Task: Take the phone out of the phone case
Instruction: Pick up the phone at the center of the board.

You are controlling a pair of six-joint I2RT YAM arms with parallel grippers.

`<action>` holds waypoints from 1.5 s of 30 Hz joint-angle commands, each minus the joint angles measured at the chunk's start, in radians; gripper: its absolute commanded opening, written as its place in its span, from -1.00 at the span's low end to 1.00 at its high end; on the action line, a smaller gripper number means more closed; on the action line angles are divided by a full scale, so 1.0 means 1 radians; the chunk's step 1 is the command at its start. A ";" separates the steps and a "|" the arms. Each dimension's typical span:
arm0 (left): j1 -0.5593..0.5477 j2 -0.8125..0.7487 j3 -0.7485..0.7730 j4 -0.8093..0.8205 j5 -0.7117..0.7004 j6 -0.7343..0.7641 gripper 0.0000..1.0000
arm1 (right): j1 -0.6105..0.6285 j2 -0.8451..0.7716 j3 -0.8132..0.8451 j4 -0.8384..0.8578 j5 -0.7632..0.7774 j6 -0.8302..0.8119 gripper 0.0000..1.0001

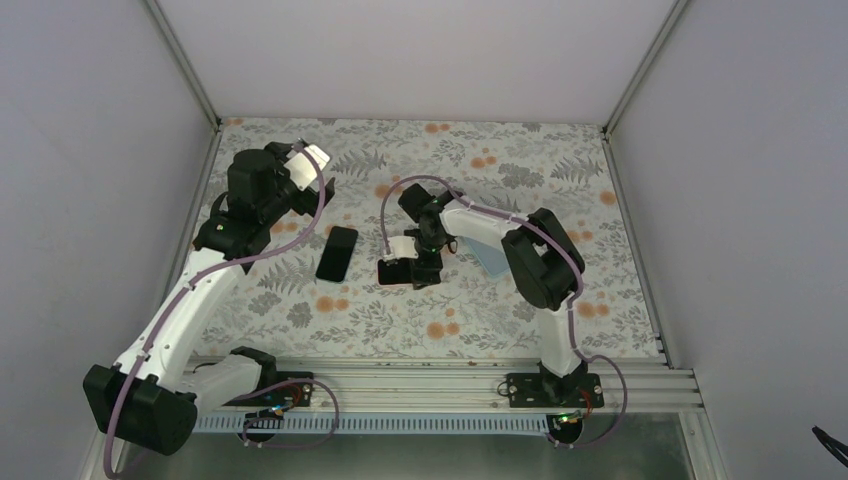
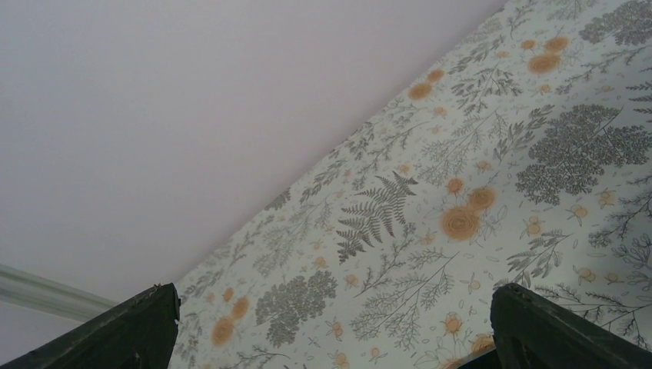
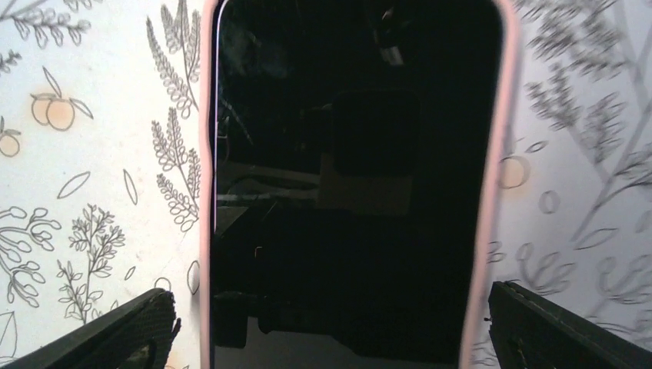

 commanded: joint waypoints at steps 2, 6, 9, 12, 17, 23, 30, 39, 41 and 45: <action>0.015 -0.005 -0.014 0.020 0.040 0.007 1.00 | -0.009 0.039 -0.002 -0.081 -0.024 0.024 1.00; 0.019 -0.004 -0.018 0.023 0.047 0.003 1.00 | -0.009 0.035 -0.028 -0.069 0.009 0.045 0.99; 0.022 -0.005 -0.026 0.032 0.049 -0.001 1.00 | -0.009 0.014 -0.080 -0.012 0.053 0.064 1.00; 0.022 0.010 -0.034 0.032 0.048 -0.004 1.00 | -0.006 -0.009 -0.155 0.068 0.122 0.083 1.00; 0.022 0.087 -0.007 -0.025 0.065 0.011 1.00 | 0.011 0.000 -0.248 0.174 0.261 0.095 0.96; 0.021 0.100 0.026 -0.101 0.137 0.026 1.00 | 0.011 0.042 -0.231 0.189 0.254 0.121 0.54; 0.022 0.123 0.033 -0.188 0.284 0.024 1.00 | 0.009 -0.053 -0.212 0.189 0.179 0.130 0.34; 0.022 0.318 0.146 -0.423 0.574 0.056 1.00 | 0.014 -0.300 -0.216 0.207 0.164 0.165 0.20; 0.023 0.357 0.178 -0.462 0.626 0.062 1.00 | 0.014 -0.342 -0.222 0.220 0.167 0.175 0.22; 0.023 0.463 0.252 -0.554 0.741 0.070 1.00 | 0.027 -0.400 -0.207 0.227 0.188 0.190 0.22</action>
